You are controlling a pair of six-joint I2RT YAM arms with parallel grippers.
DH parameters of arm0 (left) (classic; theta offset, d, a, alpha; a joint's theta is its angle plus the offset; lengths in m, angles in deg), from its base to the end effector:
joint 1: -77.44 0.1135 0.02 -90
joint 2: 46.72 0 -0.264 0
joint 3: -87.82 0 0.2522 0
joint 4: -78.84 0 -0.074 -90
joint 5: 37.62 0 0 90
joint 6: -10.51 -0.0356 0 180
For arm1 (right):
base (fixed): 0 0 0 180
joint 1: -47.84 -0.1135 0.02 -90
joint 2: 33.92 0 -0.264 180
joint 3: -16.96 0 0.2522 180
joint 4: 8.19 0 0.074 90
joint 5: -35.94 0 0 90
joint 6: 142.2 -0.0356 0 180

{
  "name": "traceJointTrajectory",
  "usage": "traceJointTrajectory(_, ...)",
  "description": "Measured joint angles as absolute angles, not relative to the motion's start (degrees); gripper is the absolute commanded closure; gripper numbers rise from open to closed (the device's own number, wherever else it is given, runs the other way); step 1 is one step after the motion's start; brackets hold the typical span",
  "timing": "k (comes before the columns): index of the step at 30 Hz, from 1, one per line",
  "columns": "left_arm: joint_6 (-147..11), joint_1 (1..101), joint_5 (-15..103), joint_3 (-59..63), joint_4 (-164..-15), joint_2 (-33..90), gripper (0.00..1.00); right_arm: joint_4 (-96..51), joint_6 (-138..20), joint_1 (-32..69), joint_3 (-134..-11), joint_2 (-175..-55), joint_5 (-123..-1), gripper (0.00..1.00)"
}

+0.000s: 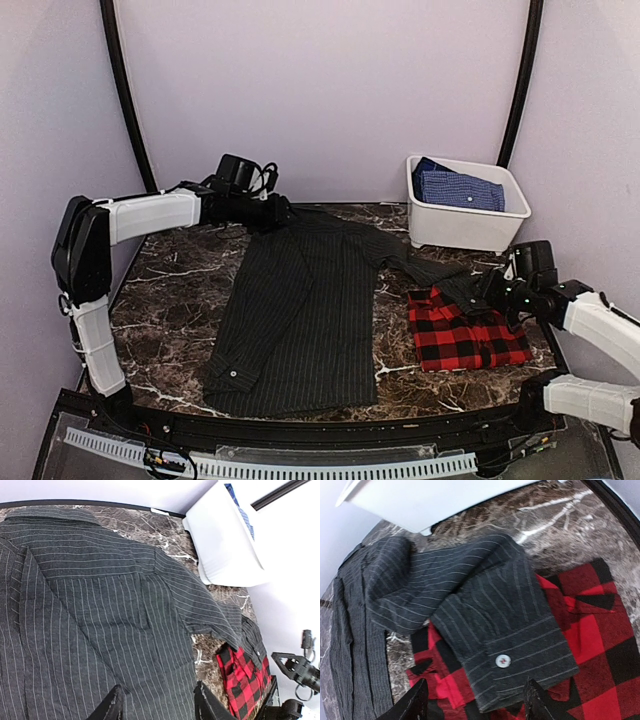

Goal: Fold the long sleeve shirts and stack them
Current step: Pick up the sleeve from the corner of the board.

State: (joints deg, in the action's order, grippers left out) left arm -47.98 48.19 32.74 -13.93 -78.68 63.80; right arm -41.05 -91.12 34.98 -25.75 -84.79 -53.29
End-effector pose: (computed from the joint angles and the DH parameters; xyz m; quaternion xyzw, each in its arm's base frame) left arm 0.3900 -0.2321 0.2665 0.0667 0.8601 -0.3727 0.3418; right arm 0.1812 0.0409 0.2106 0.2079 0.8860 0.1755 0.3756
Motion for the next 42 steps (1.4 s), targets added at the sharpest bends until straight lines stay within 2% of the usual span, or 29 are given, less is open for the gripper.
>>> traceJointTrajectory(8,-47.85,47.86,31.54,-9.93,-78.64,60.74,0.54,-37.57,-92.39,43.7,-18.65,-83.68,-58.75,0.38)
traceJointTrajectory(15,-47.7,47.75,31.14,-9.14,-78.27,60.72,0.54,-30.69,-92.95,50.52,-16.29,-87.33,-63.87,0.41)
traceJointTrajectory(22,-47.43,47.62,30.95,-8.48,-78.29,60.17,0.55,-27.12,-92.58,53.36,-15.9,-87.83,-65.74,0.45)
traceJointTrajectory(33,-47.35,47.51,30.73,-8.37,-78.29,60.09,0.55,-26.27,-91.62,54.98,-14.3,-89.47,-66.05,0.45)
traceJointTrajectory(41,-47.35,46.68,30.64,-8.37,-78.27,60.06,0.55,-22.36,-91.16,55.37,-14.1,-92.86,-66.9,0.6)
traceJointTrajectory(42,-47.37,46.55,30.62,-8.37,-78.27,60.06,0.55,-21.83,-91.1,55.39,-14.1,-93.03,-66.95,0.65)
